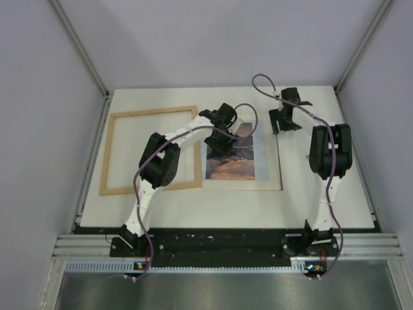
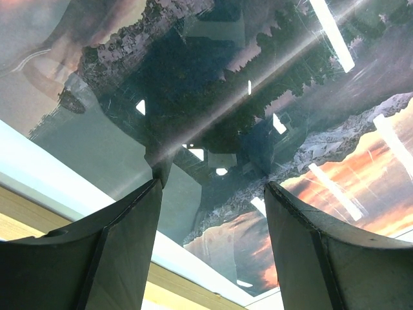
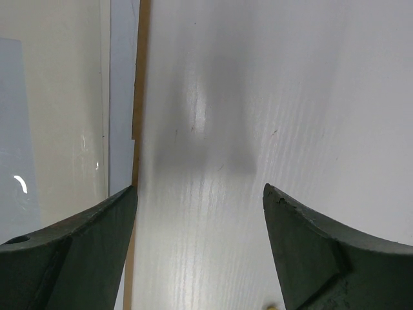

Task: Take the photo out of the frame
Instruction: Remove the photo frame item from the photo frame.

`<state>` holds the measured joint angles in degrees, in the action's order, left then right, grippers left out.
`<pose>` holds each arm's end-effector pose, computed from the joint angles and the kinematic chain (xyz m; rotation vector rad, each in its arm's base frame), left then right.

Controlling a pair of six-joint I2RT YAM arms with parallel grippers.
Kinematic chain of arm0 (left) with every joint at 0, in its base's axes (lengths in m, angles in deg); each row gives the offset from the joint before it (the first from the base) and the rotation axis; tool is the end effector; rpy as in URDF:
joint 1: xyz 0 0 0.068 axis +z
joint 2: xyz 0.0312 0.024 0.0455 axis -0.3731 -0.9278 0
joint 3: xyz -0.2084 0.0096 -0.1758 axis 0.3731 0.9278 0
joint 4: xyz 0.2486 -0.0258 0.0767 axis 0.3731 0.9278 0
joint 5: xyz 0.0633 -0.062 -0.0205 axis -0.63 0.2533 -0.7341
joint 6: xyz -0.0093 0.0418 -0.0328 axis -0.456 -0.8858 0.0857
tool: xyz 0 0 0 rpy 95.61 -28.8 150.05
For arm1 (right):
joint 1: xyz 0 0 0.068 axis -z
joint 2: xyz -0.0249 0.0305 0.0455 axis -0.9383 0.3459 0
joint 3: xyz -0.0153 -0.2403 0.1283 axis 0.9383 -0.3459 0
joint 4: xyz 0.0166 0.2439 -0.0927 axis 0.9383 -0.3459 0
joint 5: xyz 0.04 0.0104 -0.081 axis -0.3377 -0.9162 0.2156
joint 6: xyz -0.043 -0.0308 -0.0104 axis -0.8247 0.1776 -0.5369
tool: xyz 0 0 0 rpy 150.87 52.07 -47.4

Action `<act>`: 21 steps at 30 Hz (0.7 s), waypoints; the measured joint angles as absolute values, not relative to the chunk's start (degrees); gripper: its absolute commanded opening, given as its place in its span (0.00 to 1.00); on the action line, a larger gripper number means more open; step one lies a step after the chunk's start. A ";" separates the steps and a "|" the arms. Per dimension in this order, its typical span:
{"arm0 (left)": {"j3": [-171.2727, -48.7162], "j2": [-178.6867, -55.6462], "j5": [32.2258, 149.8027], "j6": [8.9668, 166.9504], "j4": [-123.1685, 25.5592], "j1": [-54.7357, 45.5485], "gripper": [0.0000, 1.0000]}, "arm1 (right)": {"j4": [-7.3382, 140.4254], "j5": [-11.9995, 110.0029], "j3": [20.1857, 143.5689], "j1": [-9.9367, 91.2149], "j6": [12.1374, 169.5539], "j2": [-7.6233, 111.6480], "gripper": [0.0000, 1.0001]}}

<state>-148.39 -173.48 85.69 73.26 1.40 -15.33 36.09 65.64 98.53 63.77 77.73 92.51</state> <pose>0.3847 -0.2947 0.1756 0.9788 2.6257 -0.2191 0.4534 0.0420 0.1760 -0.2261 2.6080 -0.2079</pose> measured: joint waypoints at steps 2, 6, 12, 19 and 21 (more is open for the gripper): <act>-148.39 -173.48 85.69 73.26 1.40 -15.33 0.70 | 36.24 65.86 98.51 63.53 77.44 92.51 0.79; -148.39 -173.48 85.65 73.24 1.40 -15.33 0.70 | 36.44 66.82 98.47 62.78 76.65 92.51 0.79; -148.39 -173.46 84.80 73.26 1.64 -15.33 0.70 | 36.55 68.22 98.47 62.30 76.02 92.51 0.79; -147.73 -172.91 80.77 73.13 3.23 -15.33 0.71 | 36.79 69.88 98.49 61.73 74.77 92.71 0.79; -146.84 -172.34 79.44 72.89 3.56 -15.26 0.71 | 36.86 70.16 98.49 61.62 74.56 92.73 0.79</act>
<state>-146.84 -172.34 79.44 72.89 3.56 -15.26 36.86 70.16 98.49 61.62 74.56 92.73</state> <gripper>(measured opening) 0.706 0.786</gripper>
